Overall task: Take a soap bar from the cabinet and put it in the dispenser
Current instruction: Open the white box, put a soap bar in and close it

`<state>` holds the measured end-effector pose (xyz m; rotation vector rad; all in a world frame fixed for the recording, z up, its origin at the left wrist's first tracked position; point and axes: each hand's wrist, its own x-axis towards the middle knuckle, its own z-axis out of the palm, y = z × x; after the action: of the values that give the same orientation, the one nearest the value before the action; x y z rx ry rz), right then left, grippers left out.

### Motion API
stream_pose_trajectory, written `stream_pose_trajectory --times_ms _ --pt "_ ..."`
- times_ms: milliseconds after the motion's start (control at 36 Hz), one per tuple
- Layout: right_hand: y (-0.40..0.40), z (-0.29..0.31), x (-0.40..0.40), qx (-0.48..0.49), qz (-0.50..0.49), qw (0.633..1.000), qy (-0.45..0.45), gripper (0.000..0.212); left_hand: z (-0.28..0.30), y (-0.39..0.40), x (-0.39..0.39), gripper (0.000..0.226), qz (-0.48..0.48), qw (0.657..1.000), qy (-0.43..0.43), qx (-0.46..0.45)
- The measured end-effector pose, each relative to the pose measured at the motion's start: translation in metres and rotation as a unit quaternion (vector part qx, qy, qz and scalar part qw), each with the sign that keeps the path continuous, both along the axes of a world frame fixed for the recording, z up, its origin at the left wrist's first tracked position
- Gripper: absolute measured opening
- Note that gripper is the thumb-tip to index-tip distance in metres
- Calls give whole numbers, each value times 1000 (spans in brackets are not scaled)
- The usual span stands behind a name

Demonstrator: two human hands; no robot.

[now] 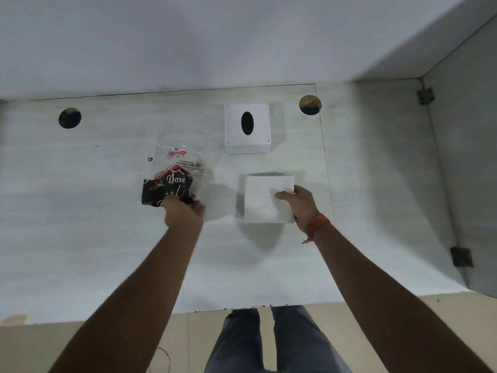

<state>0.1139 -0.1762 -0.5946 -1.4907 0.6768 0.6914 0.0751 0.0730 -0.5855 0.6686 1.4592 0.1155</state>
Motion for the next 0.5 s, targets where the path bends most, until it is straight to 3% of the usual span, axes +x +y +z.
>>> stream_pose_trajectory --times_ms 56,139,194,250,306,361,444,500 --pt "0 -1 3 -14 21 1000 -4 22 9 -26 -5 21 -35 999 28 -31" --pt "-1 -1 7 -11 39 999 8 21 10 -66 -12 22 -213 976 50 7" --pt "0 -1 7 -17 51 999 9 21 3 -84 -12 25 -365 921 37 129" --pt "3 -2 3 -41 62 997 -5 29 -2 -96 -13 29 -485 841 49 234" --pt "7 2 -1 -85 73 993 -25 51 -7 -103 -12 29 -524 805 68 270" --pt "15 11 -7 -181 121 975 -51 74 -8 -103 -13 28 -540 791 85 275" --pt "27 26 -16 -320 229 915 -86 109 -9 -100 -9 40 -558 775 84 283" --pt "37 36 -10 -391 279 867 -131 112 -4 -95 -1 45 -549 777 88 294"
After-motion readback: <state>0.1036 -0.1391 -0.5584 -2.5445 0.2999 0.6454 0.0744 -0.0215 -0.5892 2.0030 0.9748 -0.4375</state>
